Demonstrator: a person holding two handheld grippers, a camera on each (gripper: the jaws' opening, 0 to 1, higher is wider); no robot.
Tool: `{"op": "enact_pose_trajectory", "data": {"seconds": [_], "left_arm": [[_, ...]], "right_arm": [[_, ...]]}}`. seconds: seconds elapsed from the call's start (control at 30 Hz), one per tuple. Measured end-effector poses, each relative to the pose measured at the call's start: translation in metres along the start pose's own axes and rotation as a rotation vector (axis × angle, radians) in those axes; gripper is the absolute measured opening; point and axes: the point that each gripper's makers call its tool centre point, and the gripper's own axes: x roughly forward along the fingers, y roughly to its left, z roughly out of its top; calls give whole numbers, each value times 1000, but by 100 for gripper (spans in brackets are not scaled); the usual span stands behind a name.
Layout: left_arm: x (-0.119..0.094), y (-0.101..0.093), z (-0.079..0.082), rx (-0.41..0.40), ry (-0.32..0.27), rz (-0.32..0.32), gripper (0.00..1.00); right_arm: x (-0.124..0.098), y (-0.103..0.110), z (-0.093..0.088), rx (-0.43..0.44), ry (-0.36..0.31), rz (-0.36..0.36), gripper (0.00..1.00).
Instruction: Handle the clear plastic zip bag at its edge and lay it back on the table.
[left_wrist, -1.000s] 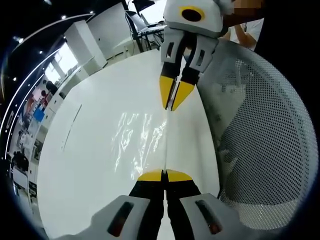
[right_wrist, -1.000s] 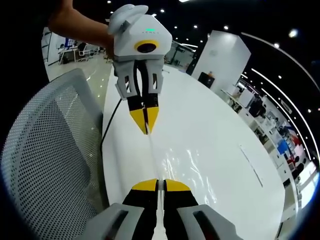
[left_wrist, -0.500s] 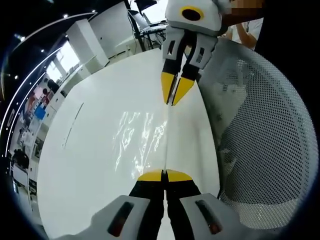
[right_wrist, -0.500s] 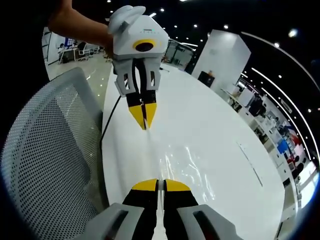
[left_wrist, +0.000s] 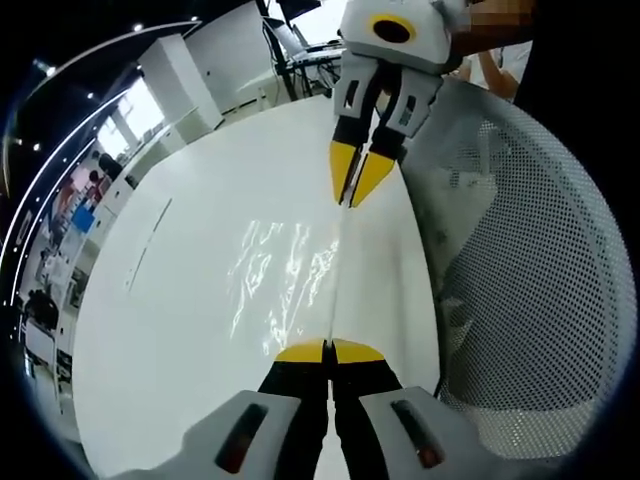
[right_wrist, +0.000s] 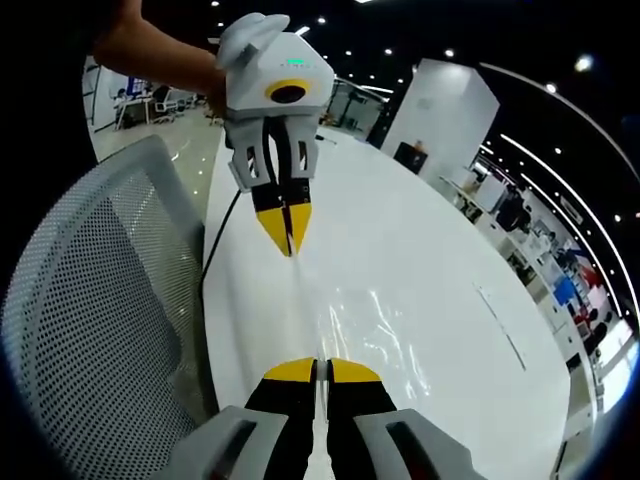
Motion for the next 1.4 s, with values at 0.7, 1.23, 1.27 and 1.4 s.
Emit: {"op": "enact_pose_trajectory", "data": {"seconds": [0.7, 1.23, 1.27, 1.4], "left_arm": [[-1, 0, -4, -22, 1, 14, 0], [-2, 2, -5, -29, -1, 18, 0], [-2, 2, -5, -30, -1, 18, 0], [-2, 2, -6, -32, -1, 21, 0]], "right_arm": [[-4, -2, -6, 7, 9, -5, 0], [-6, -2, -10, 22, 7, -11, 0], [-6, -2, -10, 23, 7, -12, 0], [-7, -2, -10, 24, 9, -13, 0]]}}
